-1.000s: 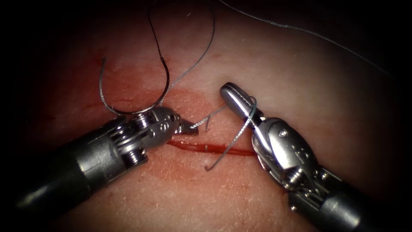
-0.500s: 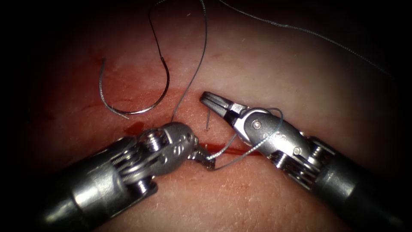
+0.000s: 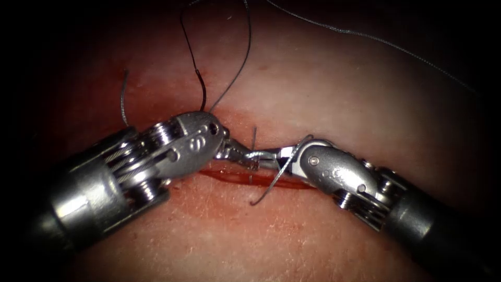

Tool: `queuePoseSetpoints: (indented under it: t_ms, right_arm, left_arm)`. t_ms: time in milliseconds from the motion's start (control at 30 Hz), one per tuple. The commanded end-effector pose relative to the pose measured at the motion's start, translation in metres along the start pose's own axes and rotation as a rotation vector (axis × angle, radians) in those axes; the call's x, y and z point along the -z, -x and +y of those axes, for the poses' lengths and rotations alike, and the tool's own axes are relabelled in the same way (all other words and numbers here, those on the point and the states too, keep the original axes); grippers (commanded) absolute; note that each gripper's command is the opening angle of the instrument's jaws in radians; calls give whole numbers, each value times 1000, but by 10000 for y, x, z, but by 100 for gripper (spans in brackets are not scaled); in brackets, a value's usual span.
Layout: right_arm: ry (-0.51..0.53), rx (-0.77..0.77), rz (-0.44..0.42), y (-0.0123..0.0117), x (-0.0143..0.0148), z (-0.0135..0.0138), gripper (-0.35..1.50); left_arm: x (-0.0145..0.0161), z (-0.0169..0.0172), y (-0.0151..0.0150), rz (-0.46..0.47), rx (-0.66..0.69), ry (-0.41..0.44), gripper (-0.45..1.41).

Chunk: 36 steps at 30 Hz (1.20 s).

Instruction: Wound Closure

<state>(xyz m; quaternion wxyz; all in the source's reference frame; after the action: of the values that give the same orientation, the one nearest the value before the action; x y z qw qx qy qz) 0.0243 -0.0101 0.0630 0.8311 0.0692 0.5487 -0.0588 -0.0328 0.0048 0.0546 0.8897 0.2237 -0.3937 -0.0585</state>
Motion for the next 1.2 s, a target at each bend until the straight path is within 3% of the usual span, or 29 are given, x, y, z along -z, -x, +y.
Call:
queuePoseSetpoints:
  t_ms: [33, 100, 200, 300, 333, 367, 433, 600, 700, 800, 967, 1033, 1200]
  right_arm:
    - [-8, 9, 13, -10, -6, 9, -35]
    - [-48, 54, 70, -18, -17, 5, -35]
    - [-28, 11, 135, -22, -20, 3, -35]
    - [-28, -55, 262, -19, -15, 4, -35]
    - [-30, -112, 356, -18, -12, 7, -35]
    - [-20, -131, 394, -18, -11, 8, -35]
    - [61, -188, 461, -17, -7, 11, -35]
    - [52, -277, 544, -12, -5, 11, -35]
    - [123, -357, 646, -8, -6, 13, -35]
    - [267, -435, 633, -9, -3, 8, -35]
    - [387, -461, 606, -10, -2, 6, -35]
    - [678, -497, 489, -21, -3, -3, -35]
    - [818, -492, 262, -38, -2, -10, -35]
  left_arm:
    - [6, 7, 11, -3, -7, 9, -45]
    - [6, 16, 4, 4, -30, 52, -45]
    - [3, 21, -9, 37, -51, 116, -45]
    - [-3, 30, -29, 100, -92, 170, -45]
    - [-6, 32, -37, 115, -100, 185, -45]
    - [-10, 32, -42, 132, -112, 195, -45]
    - [-19, 29, -54, 169, -103, 198, -45]
    - [-38, 24, -76, 225, -105, 163, -45]
    - [-45, 19, -81, 222, -105, 145, -45]
    - [-48, 15, -84, 223, -106, 136, -45]
    - [-52, 12, -84, 220, -105, 121, -45]
    - [-53, 7, -81, 219, -102, 118, -45]
    - [-53, 3, -78, 217, -99, 105, -45]
